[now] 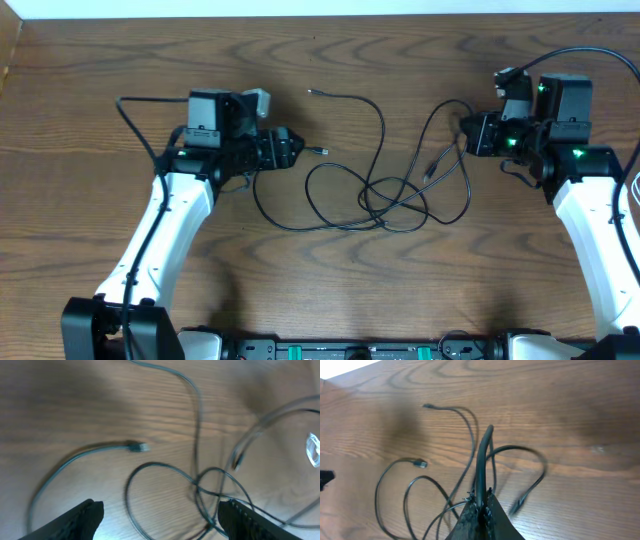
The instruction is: Untangle cables
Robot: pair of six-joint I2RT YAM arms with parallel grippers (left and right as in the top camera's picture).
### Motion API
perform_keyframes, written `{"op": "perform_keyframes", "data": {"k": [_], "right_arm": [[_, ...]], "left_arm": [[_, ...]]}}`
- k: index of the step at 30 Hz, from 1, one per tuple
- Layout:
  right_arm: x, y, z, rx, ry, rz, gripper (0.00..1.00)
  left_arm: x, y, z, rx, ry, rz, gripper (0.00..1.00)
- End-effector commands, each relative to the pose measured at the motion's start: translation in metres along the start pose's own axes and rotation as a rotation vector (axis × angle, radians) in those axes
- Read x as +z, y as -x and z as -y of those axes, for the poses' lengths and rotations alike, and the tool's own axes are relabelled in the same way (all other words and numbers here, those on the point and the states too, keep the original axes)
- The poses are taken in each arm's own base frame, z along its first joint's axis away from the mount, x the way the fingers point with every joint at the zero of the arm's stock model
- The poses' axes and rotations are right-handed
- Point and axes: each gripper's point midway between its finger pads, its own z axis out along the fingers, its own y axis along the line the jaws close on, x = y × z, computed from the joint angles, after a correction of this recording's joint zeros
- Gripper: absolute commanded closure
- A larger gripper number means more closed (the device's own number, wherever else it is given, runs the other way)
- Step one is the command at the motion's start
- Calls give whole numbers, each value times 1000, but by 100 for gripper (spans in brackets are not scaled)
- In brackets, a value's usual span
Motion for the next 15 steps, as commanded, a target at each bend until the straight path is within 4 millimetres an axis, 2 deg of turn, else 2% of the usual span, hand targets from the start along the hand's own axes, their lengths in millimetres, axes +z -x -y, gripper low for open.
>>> {"op": "perform_keyframes", "data": {"k": [1, 5, 8, 12, 15], "right_arm": [[4, 1, -9, -21, 34, -7, 99], [10, 1, -4, 28, 21, -11, 97], [15, -1, -1, 36, 18, -23, 96], [16, -2, 0, 47, 17, -29, 98], [16, -2, 0, 50, 18, -29, 98]], "left_arm": [[7, -3, 34, 157, -91, -17, 20], [18, -24, 65, 324, -144, -67, 13], [24, -39, 87, 445, -186, -94, 13], [33, -56, 108, 561, -190, -121, 13], [37, -64, 115, 602, -175, -133, 13]]}}
